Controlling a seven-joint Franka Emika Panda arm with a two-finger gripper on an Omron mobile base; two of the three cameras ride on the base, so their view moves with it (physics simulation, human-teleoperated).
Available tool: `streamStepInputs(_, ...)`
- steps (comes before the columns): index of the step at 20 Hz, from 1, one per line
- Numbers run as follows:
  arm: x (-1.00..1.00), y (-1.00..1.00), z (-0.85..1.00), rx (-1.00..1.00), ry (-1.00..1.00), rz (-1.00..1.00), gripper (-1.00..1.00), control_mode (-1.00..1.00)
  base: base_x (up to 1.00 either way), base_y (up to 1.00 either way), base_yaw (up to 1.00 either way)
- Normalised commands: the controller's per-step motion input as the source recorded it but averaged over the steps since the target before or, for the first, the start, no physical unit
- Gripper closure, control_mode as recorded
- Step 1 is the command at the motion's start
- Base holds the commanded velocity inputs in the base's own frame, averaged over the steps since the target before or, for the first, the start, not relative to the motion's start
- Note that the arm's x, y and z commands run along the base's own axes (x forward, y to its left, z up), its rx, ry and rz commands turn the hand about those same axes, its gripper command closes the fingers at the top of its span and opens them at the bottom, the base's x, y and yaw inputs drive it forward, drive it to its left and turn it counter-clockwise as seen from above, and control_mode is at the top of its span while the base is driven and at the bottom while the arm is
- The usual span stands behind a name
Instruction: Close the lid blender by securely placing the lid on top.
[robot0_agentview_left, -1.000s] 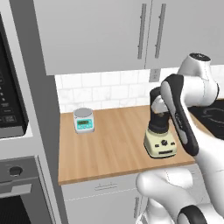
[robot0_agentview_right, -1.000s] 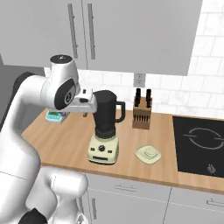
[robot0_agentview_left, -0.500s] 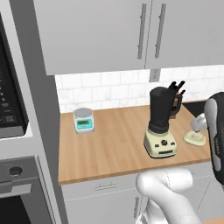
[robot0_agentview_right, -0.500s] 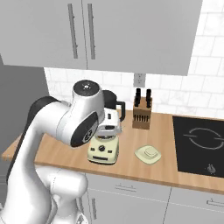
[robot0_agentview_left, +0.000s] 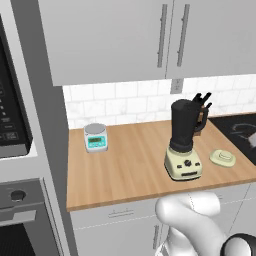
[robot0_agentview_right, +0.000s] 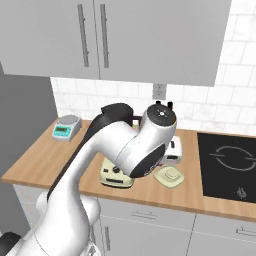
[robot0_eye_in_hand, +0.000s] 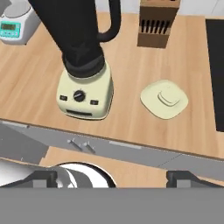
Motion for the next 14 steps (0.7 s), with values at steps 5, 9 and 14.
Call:
streamStepInputs(5, 0.29, -1.00, 0.00, 0.11, 0.00, 0.04, -1.00, -1.00, 0.00, 0.00, 0.00)
streamStepInputs(9, 0.39, -0.86, -0.02, 0.07, -0.04, 0.18, -1.00, -1.00, 0.00, 0.00, 0.00)
streamStepInputs(14, 0.32, -0.25, -0.35, 0.10, -0.13, 0.15, -1.00, -1.00, 0.00, 0.00, 0.00)
